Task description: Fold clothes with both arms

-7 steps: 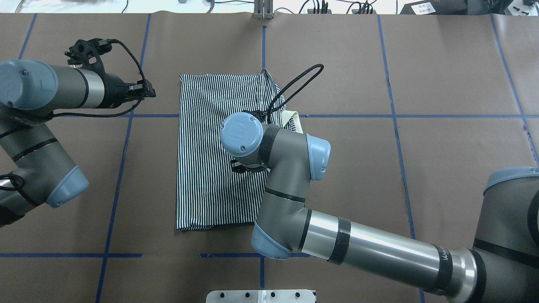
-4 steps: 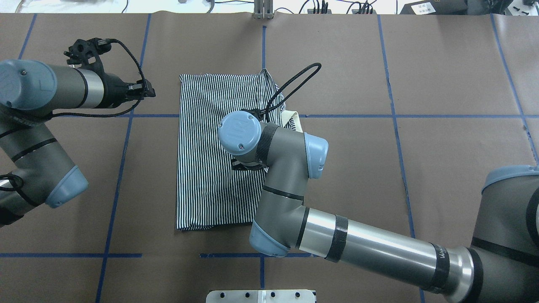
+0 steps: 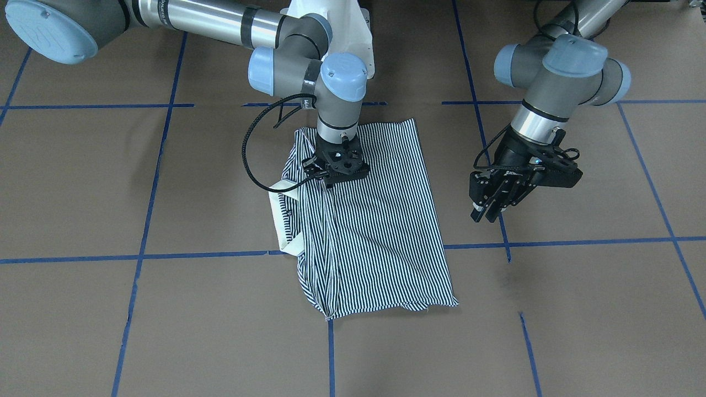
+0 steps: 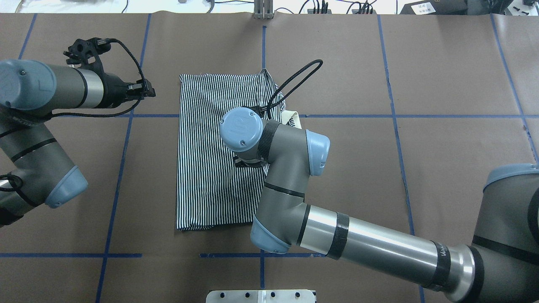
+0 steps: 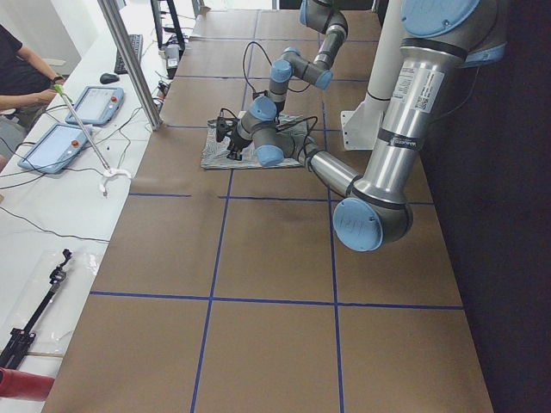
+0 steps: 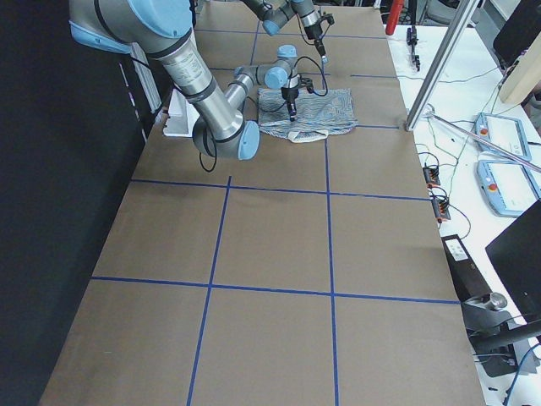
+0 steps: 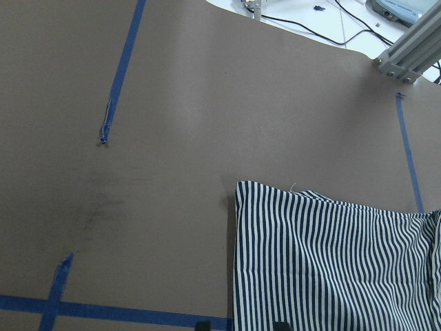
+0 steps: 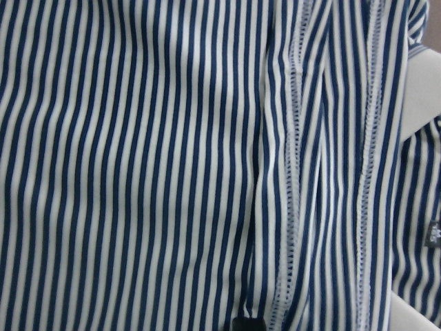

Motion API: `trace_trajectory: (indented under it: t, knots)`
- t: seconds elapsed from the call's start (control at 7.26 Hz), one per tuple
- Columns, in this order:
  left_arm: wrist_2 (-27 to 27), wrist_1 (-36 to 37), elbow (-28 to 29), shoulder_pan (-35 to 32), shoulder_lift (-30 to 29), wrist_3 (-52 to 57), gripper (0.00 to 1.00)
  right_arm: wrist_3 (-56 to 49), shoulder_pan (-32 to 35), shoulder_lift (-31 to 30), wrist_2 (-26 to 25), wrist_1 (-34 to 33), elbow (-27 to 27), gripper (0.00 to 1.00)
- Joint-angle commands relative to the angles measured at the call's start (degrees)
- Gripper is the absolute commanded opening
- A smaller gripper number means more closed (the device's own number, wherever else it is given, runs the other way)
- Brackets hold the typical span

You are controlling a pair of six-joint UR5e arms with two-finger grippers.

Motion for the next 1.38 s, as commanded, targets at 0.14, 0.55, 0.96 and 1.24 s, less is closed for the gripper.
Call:
trace_trajectory:
  t: [0.14,0.55,0.96,1.24]
  knots:
    - [0.00,0.00,-0.16,0.17,0.00,-1.57,0.42,-1.91,1.08,-6.98,0.61,0.02,6.63,0.00]
    - [0.00,0.00,-0.08,0.18,0.00,-1.48,0.42,-1.92,1.17,-7.72,0.52,0.02,7.28,0.08]
    - [0.00,0.00,0.01,0.18,0.00,-1.48,0.42,-2.26,2.31,-7.37,1.65,0.19,7.45,1.00]
    - [0.09,-0.09,0.01,0.18,0.00,-1.48,0.42,-0.35,3.19,-8.33,3.42,0.02,13.13,1.00]
